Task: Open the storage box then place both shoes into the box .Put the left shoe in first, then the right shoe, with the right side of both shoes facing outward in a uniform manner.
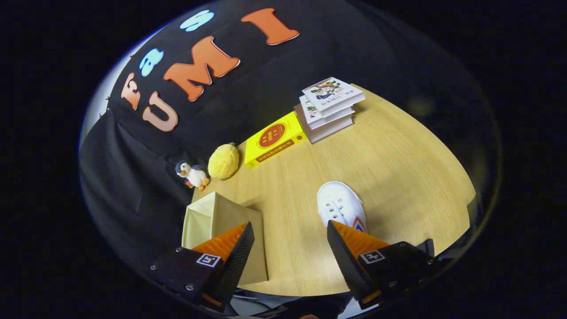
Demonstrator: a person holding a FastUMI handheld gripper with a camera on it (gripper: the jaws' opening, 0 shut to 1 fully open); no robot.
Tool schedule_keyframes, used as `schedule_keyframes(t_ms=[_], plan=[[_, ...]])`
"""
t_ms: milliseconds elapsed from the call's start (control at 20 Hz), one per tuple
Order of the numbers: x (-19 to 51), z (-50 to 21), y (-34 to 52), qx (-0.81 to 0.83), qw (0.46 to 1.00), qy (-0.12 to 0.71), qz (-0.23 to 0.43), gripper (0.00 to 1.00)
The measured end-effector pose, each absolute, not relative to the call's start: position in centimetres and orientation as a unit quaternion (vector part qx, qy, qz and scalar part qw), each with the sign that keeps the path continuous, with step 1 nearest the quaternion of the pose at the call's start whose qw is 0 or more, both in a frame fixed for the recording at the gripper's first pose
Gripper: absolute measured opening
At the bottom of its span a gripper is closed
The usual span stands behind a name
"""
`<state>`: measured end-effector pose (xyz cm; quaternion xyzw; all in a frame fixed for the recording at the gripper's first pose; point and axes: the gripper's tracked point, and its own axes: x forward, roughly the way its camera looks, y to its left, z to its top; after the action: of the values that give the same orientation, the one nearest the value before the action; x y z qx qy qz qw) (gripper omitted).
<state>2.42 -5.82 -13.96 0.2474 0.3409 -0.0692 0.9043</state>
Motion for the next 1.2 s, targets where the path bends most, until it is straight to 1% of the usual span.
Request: schedule_keyframes(t_ms=[200,400,500,550,600,650,750,850,1000,1050,1150,1200], plan=[[0.9,-17.3,-9.5,0.231,0.894,0.371,-0.1,0.98],[0.0,-20.3,-11.0,0.229,0.879,0.403,-0.107,0.98],[-0.1,-21.8,-11.4,0.217,0.875,0.419,-0.113,0.91],[-0.2,-22.5,-11.5,0.209,0.873,0.427,-0.113,0.82],[-0.3,-23.1,-11.4,0.201,0.87,0.435,-0.111,0.77],[-0.2,-23.7,-11.3,0.193,0.868,0.444,-0.108,0.69],[-0.1,-24.5,-10.9,0.181,0.865,0.456,-0.101,0.58],[0.3,-25.3,-10.8,0.172,0.864,0.464,-0.097,0.5],[0.8,-26.8,-11.0,0.147,0.859,0.481,-0.1,0.42],[1.0,-27.2,-10.8,0.137,0.86,0.482,-0.096,0.37],[1.3,-27.6,-10.8,0.109,0.865,0.48,-0.094,0.33],[1.4,-27.8,-10.8,0.09,0.87,0.478,-0.087,0.33]])
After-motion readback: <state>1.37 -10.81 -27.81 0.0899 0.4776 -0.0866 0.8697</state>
